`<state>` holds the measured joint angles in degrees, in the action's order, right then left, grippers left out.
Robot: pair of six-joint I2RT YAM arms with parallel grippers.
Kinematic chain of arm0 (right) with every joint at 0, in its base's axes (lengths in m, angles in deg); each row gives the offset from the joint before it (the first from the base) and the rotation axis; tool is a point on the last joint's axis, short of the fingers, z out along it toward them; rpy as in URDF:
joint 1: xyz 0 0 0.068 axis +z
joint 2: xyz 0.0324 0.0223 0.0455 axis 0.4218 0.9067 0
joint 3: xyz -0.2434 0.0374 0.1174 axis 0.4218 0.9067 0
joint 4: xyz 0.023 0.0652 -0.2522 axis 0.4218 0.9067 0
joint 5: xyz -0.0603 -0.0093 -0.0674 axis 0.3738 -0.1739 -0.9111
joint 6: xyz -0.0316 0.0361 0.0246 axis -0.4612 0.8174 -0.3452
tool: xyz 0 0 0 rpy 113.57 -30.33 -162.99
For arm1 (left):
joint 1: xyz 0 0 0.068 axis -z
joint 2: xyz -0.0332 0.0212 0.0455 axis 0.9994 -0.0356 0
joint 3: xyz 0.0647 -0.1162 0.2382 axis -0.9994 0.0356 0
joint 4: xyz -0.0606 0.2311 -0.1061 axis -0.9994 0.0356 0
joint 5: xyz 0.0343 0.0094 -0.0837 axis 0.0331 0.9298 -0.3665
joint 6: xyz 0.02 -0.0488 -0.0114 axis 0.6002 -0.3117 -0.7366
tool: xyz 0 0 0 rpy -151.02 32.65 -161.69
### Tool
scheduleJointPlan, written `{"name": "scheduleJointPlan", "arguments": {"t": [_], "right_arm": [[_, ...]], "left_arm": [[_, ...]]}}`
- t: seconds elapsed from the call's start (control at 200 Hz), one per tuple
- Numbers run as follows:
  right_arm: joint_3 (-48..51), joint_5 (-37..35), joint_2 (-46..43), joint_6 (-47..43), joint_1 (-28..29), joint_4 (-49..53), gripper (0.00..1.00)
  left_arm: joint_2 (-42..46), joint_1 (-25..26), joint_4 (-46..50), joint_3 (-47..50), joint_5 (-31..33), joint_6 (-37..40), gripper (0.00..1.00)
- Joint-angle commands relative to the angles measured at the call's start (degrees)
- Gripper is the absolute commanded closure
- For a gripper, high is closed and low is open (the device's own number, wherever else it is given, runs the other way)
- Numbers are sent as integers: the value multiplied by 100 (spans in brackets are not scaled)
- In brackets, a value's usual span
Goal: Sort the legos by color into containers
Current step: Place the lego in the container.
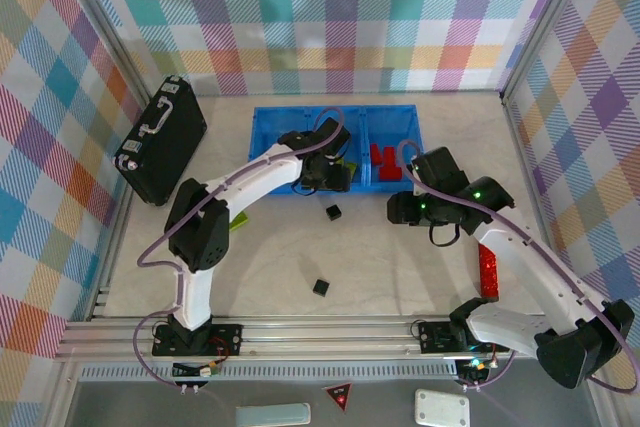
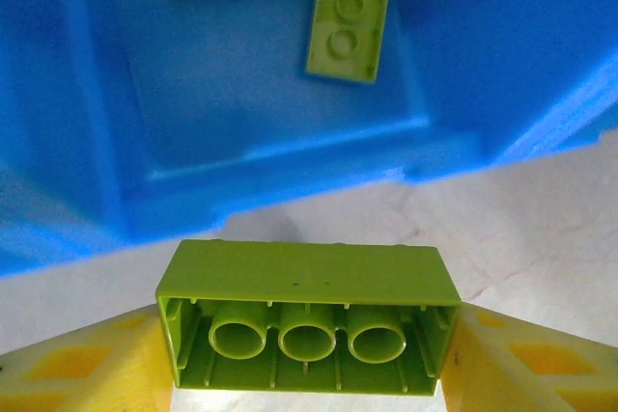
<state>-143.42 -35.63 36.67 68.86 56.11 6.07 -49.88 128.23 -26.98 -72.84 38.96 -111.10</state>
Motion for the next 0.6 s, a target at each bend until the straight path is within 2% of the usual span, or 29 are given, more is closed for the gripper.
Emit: {"name": "scheduleJointPlan", "arguments": {"t": [0.0,0.21,0.35,0.595], "right_arm": [[-123,-51,-97,88,25,242,48],[-128,-42,-142,105,29,247,48],[-136,-40,-108,94,25,255,48],[-119,12,-76,87,28,230,48]], "left_arm": [[-312,-139,-141,-430,-143,128,34],[-945,-291,15,-1124,-189,231,34],[-1312,-375,296,-1557,54,254,34],[-1571,-476,226,-1683,160,228,34]]}}
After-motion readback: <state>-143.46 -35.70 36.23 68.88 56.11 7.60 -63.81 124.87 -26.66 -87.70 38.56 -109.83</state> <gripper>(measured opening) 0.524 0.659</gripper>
